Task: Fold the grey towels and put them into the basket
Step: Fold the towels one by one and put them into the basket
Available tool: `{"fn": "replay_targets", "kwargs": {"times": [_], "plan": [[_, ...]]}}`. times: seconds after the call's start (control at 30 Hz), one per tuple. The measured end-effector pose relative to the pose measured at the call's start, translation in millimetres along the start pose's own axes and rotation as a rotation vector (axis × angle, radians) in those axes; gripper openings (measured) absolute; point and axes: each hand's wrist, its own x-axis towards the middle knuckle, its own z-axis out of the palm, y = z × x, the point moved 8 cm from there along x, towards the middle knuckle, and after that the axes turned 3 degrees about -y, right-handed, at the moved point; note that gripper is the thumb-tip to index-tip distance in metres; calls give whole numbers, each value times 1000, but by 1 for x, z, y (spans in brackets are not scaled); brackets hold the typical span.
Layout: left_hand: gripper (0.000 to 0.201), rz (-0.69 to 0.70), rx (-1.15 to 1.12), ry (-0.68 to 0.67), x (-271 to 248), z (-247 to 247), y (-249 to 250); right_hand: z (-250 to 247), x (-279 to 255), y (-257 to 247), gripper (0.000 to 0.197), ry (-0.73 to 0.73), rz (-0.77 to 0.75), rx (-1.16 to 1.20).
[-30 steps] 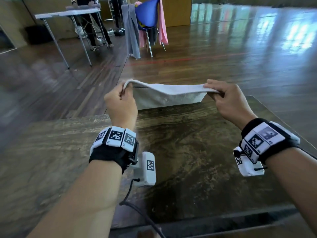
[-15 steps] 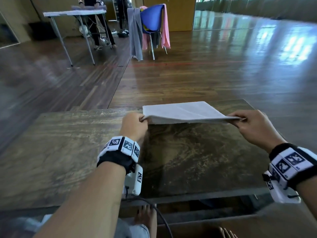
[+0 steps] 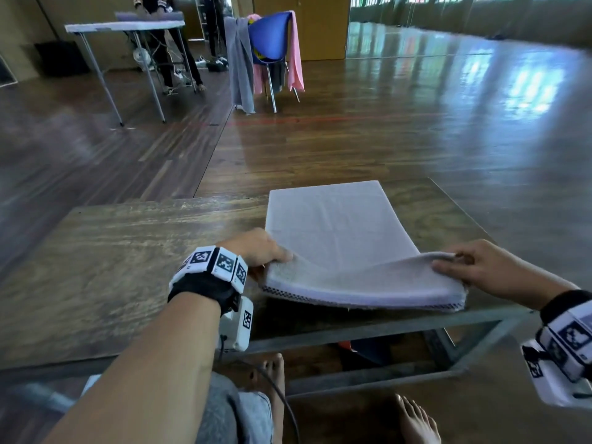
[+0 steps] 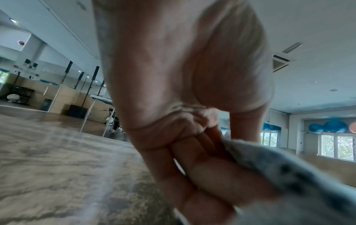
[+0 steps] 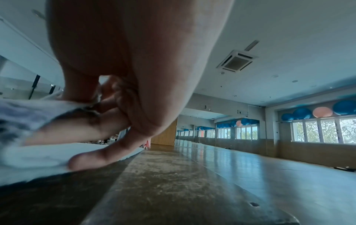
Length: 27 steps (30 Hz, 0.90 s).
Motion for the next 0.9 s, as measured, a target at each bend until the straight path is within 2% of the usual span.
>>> {"fn": "replay_targets", "kwargs": {"times": [0.07, 0.1, 0.2, 0.27, 0.37, 0.53, 0.63, 0.67, 0.7, 0.73, 0.8, 0.83, 0.87, 0.9], "plan": [[32, -28, -34, -5, 2, 2, -3, 5, 4, 6, 25, -44, 37, 27], [30, -3, -73, 40, 4, -2, -2, 2, 10, 9, 26, 7, 39, 1], [45, 129, -68, 290, 3, -22, 6, -8, 30, 9, 33, 243, -15, -90], [49, 185, -34, 372, 1, -25, 7, -3, 47, 5, 28, 262, -28, -136], [53, 154, 108, 276, 3, -10, 1, 22, 67, 4, 22, 113, -7, -197], [51, 2, 223, 129, 6, -8, 3, 34, 78, -7, 23, -97, 119, -519], [39, -60, 269, -25, 3, -4, 3, 42, 72, -3, 28, -289, 176, -509], [35, -65, 228, -53, 2, -3, 1, 43, 69, -1, 31, -294, 188, -465], [31, -51, 170, -43, 1, -6, 1, 39, 68, 1, 33, -240, 190, -413], [30, -14, 116, 18, 1, -11, 3, 30, 68, 1, 34, -126, 179, -357], [38, 104, 57, 249, 0, -27, 10, 6, 67, 0, 36, 184, 138, -283], [45, 155, 57, 348, -3, -30, 13, -2, 65, 1, 39, 291, 126, -262], [50, 189, 63, 400, -5, -30, 14, -3, 63, 3, 40, 332, 117, -246], [51, 204, 70, 400, -5, -25, 13, 2, 62, 7, 40, 306, 106, -238]]}}
